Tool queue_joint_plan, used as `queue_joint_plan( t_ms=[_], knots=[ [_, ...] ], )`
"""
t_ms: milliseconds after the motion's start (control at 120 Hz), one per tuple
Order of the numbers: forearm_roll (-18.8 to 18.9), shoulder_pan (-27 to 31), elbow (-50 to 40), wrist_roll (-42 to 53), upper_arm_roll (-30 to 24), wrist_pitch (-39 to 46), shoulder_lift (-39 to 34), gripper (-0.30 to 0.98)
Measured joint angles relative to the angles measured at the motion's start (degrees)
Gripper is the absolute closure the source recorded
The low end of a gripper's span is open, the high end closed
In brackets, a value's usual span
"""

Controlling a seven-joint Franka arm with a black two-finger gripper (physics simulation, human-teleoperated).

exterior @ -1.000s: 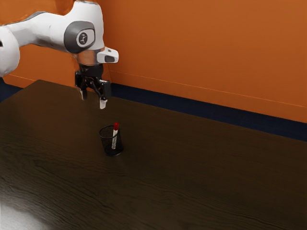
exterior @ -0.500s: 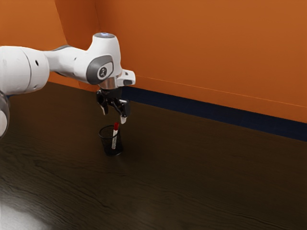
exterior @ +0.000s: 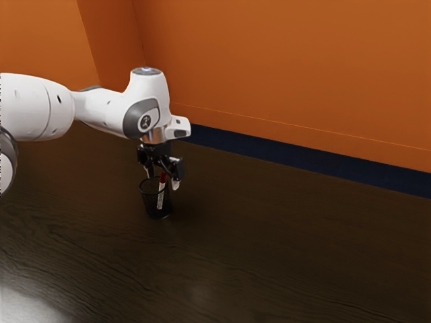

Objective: Take the marker out of the pen holder and place it to the left of the pen holder.

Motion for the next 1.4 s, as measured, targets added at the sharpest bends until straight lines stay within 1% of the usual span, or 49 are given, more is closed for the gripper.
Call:
queue_joint_plan(
  t_ms=[250,275,383,483,558,658,842,992,1208,1325,1400],
  knots=[
    [0.4,-0.1,1.1,-0.1,0.1,2.1,1.3,0.01],
    [0.4,-0.1,1.1,-0.1,0.1,2.3,1.2,0.05],
    [0.6,-0.1,1.1,0.0,0.4,2.7,0.9,0.31],
    [0.9,-0.1,1.0,0.5,0.9,2.9,0.9,0.50],
    [1.6,-0.1,1.0,1.1,1.0,3.1,0.8,0.60],
    [2.2,-0.1,0.8,1.5,1.1,3.1,0.5,0.68],
    [3.1,0.6,-0.7,1.8,1.5,3.1,-2.0,0.74],
    [3.8,0.5,-1.8,1.7,2.0,2.3,-7.8,0.76],
    [7.0,0.8,-1.6,1.4,2.5,0.9,-14.1,0.77],
    [7.7,3.4,-1.6,1.4,4.1,0.5,-14.3,0.77],
    [8.0,4.6,-1.6,1.4,4.3,0.3,-12.9,0.77]
  ],
)
